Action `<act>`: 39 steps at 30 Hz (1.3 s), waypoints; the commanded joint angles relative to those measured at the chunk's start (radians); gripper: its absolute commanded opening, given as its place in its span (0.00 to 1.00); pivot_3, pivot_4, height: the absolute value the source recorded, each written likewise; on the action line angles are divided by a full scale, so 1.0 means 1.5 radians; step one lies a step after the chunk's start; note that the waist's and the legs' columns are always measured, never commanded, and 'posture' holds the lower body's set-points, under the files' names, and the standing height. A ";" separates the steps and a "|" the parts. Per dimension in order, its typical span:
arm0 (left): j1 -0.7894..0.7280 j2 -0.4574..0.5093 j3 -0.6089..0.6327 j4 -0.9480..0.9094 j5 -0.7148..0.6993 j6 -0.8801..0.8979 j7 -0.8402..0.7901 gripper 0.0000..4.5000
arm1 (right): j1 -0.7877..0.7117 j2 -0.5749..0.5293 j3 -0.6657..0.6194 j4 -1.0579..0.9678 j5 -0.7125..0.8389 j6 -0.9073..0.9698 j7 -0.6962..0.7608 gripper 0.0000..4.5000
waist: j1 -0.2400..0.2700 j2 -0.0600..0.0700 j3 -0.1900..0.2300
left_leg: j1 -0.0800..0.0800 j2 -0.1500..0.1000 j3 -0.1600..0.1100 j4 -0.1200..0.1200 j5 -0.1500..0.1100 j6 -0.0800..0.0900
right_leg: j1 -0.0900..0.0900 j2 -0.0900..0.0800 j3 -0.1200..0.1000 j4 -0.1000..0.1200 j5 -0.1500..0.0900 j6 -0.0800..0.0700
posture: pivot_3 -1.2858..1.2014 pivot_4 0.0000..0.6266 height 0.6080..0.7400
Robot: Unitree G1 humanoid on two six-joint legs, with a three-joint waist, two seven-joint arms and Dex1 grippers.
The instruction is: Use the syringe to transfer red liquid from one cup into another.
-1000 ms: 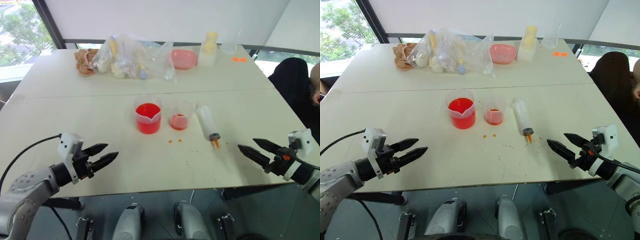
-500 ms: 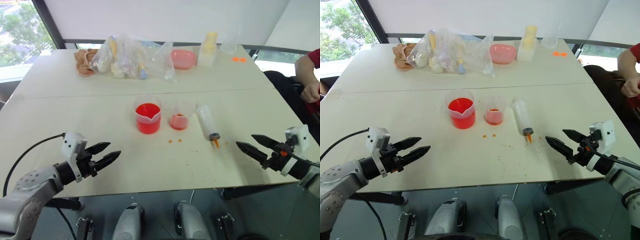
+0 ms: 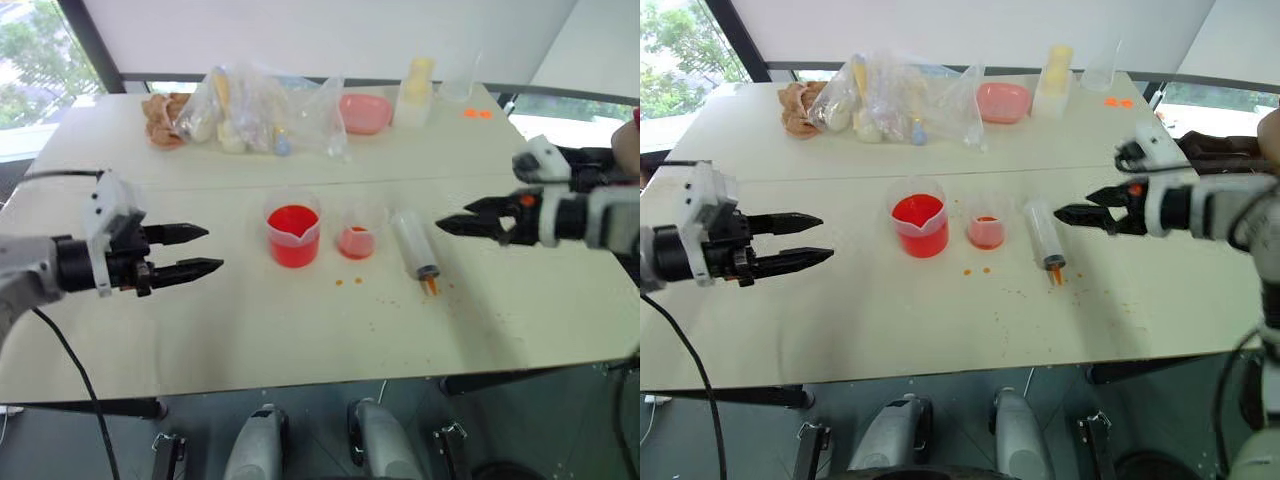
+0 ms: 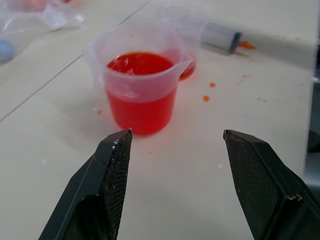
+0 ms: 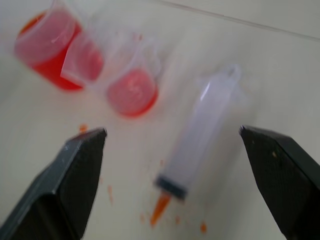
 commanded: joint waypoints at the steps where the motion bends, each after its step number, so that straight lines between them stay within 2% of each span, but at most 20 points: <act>1: -0.076 0.015 -0.065 0.016 0.022 -0.033 -0.070 0.68 | -0.132 0.065 0.070 0.189 -0.075 0.036 -0.002 0.99 | -0.001 0.000 0.000 | -0.001 0.000 0.000 0.000 0.000 0.000 | -0.001 0.000 0.000 0.000 0.000 0.000 | 0.52 0.24 1.00; 5: -0.133 -0.005 -0.088 0.022 0.025 -0.037 -0.074 0.68 | -0.211 0.104 0.170 0.334 -0.165 -0.013 0.054 0.99 | 0.005 0.000 0.000 | -0.002 0.000 0.000 -0.001 0.000 0.001 | -0.002 0.000 0.000 0.001 0.001 0.003 | 0.52 0.24 1.00; 9: -0.130 -0.021 -0.076 0.003 0.024 -0.032 -0.056 0.68 | -0.249 0.136 0.245 0.442 -0.250 -0.079 0.120 0.99 | 0.000 0.000 0.000 | -0.003 -0.001 0.000 -0.001 -0.001 0.002 | -0.002 -0.001 0.000 0.000 0.002 0.005 | 0.52 0.24 1.00; 16: -0.060 -0.048 -0.038 -0.036 0.026 -0.031 -0.013 0.68 | -0.273 0.203 0.282 0.572 -0.353 -0.167 0.186 0.99 | -0.005 0.000 0.000 | -0.002 -0.001 0.000 0.000 -0.001 0.002 | -0.002 -0.001 0.000 0.002 0.003 0.006 | 0.52 0.24 1.00; 19: -0.037 -0.053 -0.030 -0.039 0.035 -0.039 -0.003 0.68 | -0.277 0.224 0.283 0.601 -0.385 -0.188 0.208 0.80 | -0.010 0.000 0.000 | -0.001 -0.001 0.000 0.000 -0.001 0.002 | -0.002 0.000 0.000 0.003 0.003 0.006 | 0.52 0.24 1.00; 23: -0.028 -0.058 -0.030 -0.039 0.039 -0.046 0.006 0.68 | -0.283 0.237 0.275 0.624 -0.416 -0.192 0.227 0.34 | -0.012 0.000 0.000 | -0.001 -0.001 0.000 0.000 -0.001 0.002 | -0.002 0.000 0.000 0.003 0.003 0.006 | 0.52 0.24 1.00; 24: -0.027 -0.060 -0.031 -0.039 0.040 -0.047 0.008 0.68 | -0.282 0.239 0.273 0.626 -0.421 -0.192 0.230 0.29 | -0.012 0.000 0.000 | -0.001 -0.001 -0.001 0.001 -0.001 0.002 | -0.001 0.000 0.000 0.004 0.003 0.006 | 0.52 0.24 1.00; 25: -0.027 -0.063 -0.033 -0.038 0.041 -0.049 0.010 0.68 | -0.279 0.242 0.271 0.627 -0.426 -0.193 0.232 0.29 | -0.012 0.000 0.000 | -0.001 -0.001 -0.001 0.001 -0.001 0.002 | -0.001 -0.001 0.000 0.004 0.003 0.006 | 0.52 0.24 1.00; 30: -0.031 -0.072 -0.035 -0.024 0.046 -0.055 0.016 0.68 | -0.277 0.232 0.246 0.614 -0.432 -0.169 0.243 0.29 | -0.012 0.000 0.000 | -0.001 -0.001 -0.001 0.001 -0.001 0.002 | -0.001 -0.001 0.000 0.004 0.003 0.006 | 0.52 0.24 1.00; 33: -0.037 -0.067 0.012 0.023 0.034 -0.047 0.022 0.68 | -0.338 0.186 0.168 0.586 -0.415 -0.218 0.225 0.29 | -0.012 0.001 0.001 | -0.001 -0.001 -0.001 0.001 -0.001 0.002 | -0.002 -0.001 0.000 0.004 0.003 0.006 | 0.52 0.24 1.00; 36: -0.057 -0.055 0.046 0.075 0.031 -0.046 0.020 0.68 | -0.373 0.156 0.104 0.477 -0.392 -0.288 0.231 0.29 | -0.014 0.003 0.002 | -0.001 -0.001 0.000 0.000 -0.001 0.002 | -0.003 -0.001 0.000 0.005 0.003 0.006 | 0.52 0.24 1.00; 39: -0.113 -0.064 0.048 0.134 0.048 -0.066 0.036 0.68 | -0.342 0.200 -0.030 0.287 -0.313 -0.372 0.169 0.29 | -0.019 0.002 0.001 | 0.000 -0.001 0.000 0.000 -0.001 0.002 | -0.003 0.000 0.000 0.005 0.003 0.006 | 0.52 0.24 1.00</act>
